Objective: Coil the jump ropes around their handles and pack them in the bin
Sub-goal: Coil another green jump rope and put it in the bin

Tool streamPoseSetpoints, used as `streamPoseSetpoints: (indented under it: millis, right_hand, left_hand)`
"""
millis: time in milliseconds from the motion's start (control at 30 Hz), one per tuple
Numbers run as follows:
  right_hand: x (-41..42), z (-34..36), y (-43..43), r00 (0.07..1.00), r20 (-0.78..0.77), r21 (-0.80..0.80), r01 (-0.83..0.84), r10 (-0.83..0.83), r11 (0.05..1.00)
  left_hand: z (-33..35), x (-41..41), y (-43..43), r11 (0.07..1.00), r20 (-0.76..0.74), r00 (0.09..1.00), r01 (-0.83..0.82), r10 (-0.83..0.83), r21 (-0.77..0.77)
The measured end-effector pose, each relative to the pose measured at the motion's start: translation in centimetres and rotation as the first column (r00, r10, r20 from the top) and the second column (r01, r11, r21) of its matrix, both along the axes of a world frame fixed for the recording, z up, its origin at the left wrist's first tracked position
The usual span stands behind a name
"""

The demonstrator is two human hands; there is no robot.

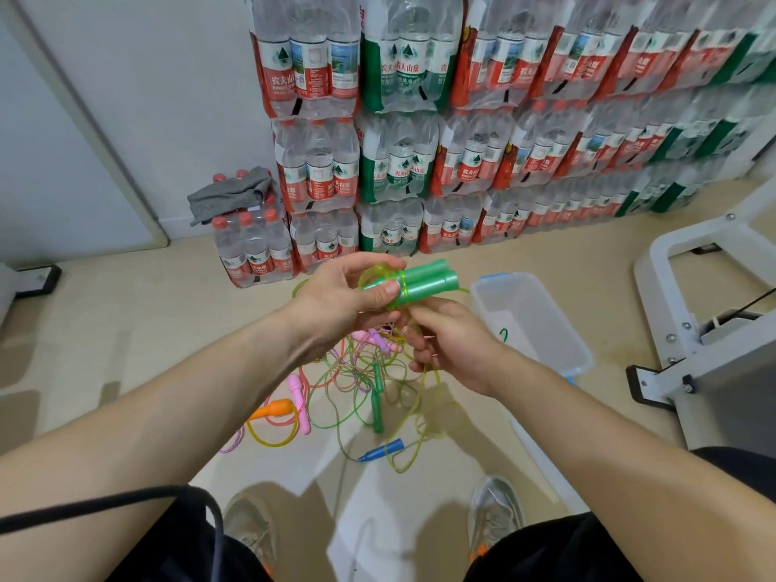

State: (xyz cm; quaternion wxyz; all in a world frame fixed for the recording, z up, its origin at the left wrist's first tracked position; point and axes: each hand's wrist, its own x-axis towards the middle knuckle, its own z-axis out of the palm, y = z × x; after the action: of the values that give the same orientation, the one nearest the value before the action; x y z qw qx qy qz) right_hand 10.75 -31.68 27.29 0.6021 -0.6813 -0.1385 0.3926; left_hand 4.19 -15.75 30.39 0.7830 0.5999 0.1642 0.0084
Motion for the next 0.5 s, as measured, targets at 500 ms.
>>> streamPoseSetpoints:
  millis: [500]
  right_hand:
    - [0.6, 3.3, -0.5, 0.469, 0.806, -0.432, 0.047, 0.362, 0.901]
  left_hand:
    - [-1.6, 0.9, 1.6, 0.779, -0.059, 0.99, 0.139, -0.13, 0.612]
